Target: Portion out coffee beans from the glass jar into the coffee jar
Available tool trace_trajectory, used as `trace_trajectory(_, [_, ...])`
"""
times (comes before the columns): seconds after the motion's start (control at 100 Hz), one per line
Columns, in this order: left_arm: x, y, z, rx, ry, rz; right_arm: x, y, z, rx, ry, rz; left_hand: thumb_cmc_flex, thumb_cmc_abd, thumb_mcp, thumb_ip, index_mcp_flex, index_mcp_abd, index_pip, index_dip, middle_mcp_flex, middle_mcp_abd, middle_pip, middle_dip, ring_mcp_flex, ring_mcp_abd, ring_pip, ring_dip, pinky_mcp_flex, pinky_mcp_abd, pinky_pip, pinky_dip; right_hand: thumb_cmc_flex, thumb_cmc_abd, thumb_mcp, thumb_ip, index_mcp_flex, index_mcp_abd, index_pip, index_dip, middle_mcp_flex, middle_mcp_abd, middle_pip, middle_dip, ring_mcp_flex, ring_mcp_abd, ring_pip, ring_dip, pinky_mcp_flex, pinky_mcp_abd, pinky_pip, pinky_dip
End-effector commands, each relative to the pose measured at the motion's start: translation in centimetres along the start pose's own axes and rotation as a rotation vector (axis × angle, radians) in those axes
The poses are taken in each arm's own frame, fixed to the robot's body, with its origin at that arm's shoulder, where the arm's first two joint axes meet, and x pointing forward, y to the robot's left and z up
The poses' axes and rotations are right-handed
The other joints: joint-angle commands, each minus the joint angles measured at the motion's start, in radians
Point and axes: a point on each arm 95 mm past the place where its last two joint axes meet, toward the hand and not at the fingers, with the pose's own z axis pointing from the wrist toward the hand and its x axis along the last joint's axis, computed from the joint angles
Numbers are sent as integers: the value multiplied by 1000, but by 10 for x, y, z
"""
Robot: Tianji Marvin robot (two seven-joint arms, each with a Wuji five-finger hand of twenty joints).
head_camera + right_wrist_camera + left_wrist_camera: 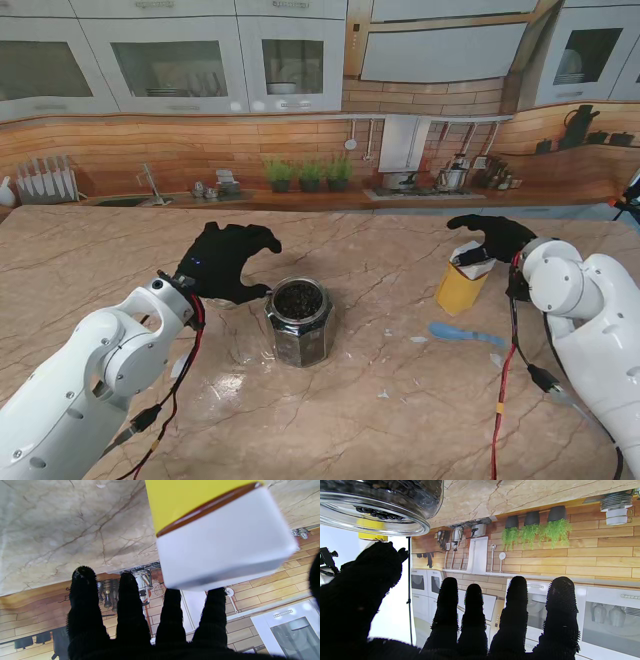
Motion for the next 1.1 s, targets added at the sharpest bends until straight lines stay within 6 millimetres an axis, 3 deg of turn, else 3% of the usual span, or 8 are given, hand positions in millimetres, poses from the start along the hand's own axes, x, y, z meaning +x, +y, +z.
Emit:
trace_trajectory(0.0, [0, 3, 0, -7, -1, -2, 6, 7, 5, -17, 12, 1, -24, 8, 0, 27, 0, 6, -5, 0, 7, -11, -45, 4, 8, 17, -3, -5, 2, 34, 9, 0, 28, -29, -9, -11, -4, -32, 9, 18, -32, -25, 20, 11, 18, 4, 11, 8, 15, 16, 12, 13])
trace_trajectory(0.22, [-3, 6, 0, -19, -3, 5, 9, 5, 18, 3, 3, -6, -22, 7, 1, 27, 3, 5, -2, 1, 9, -14, -45, 5, 10, 19, -3, -5, 7, 33, 12, 1, 82, -35, -21, -4, 12, -49, 35, 25, -22, -33, 63, 29, 60, -2, 37, 21, 64, 14, 33, 21])
trace_trajectory(0.36, [-4, 7, 0, -21, -7, 7, 10, -5, 22, 27, -18, 3, -23, 10, 0, 27, 2, 4, -4, 1, 9, -15, -45, 5, 9, 20, -3, -5, 9, 33, 12, 1, 152, -54, -34, 5, 31, -65, 63, 34, -3, -41, 115, 51, 165, -32, 99, 71, 171, -10, 87, 36])
trace_trajectory(0.51, [-5, 8, -1, -24, -8, 10, 8, -18, 21, 66, -38, 28, -22, 11, 1, 27, 3, 3, -4, 1, 11, -16, -45, 5, 11, 20, -2, -5, 11, 32, 13, 2, 175, -73, -28, 7, 42, -70, 79, 36, 9, -42, 152, 65, 236, -54, 145, 145, 251, -38, 128, 37])
trace_trajectory(0.66, [-4, 8, -1, -26, -6, 12, 7, -31, 18, 66, -40, 82, -22, 13, 0, 28, 5, 4, -3, 1, 11, -15, -45, 5, 12, 21, -2, -5, 10, 33, 12, 1, 212, -89, -26, 9, 49, -67, 102, 39, 13, -31, 193, 82, 292, -83, 196, 213, 355, -98, 169, 33])
trace_trajectory(0.77, [-2, 8, 0, -25, -3, 11, 6, -34, 15, 67, -34, 111, -20, 13, -2, 28, 3, 3, -3, 1, 10, -16, -45, 5, 12, 21, -2, -5, 12, 32, 13, 2, 259, -88, -33, 15, 56, -55, 133, 40, 32, -22, 227, 95, 349, -127, 237, 253, 414, -180, 176, 15])
trace_trajectory(0.88, [0, 8, 0, -25, 1, 10, 8, -37, 13, 60, -21, 136, -19, 12, -3, 29, 4, 6, -4, 1, 10, -14, -45, 5, 13, 20, -2, -5, 15, 31, 14, 2, 322, -73, -48, 27, 78, -35, 181, 44, 75, -12, 292, 123, 413, -171, 284, 290, 475, -271, 191, 1])
trace_trajectory(1.09, [2, 7, -1, -22, 7, 12, 12, -42, 10, 37, -12, 185, -20, 12, 0, 29, 4, 4, -4, 1, 11, -14, -45, 5, 16, 21, 0, -4, 20, 27, 17, 2, 484, -25, -43, 62, 197, 12, 285, 76, 204, -11, 416, 205, 527, -212, 351, 326, 568, -371, 216, -13])
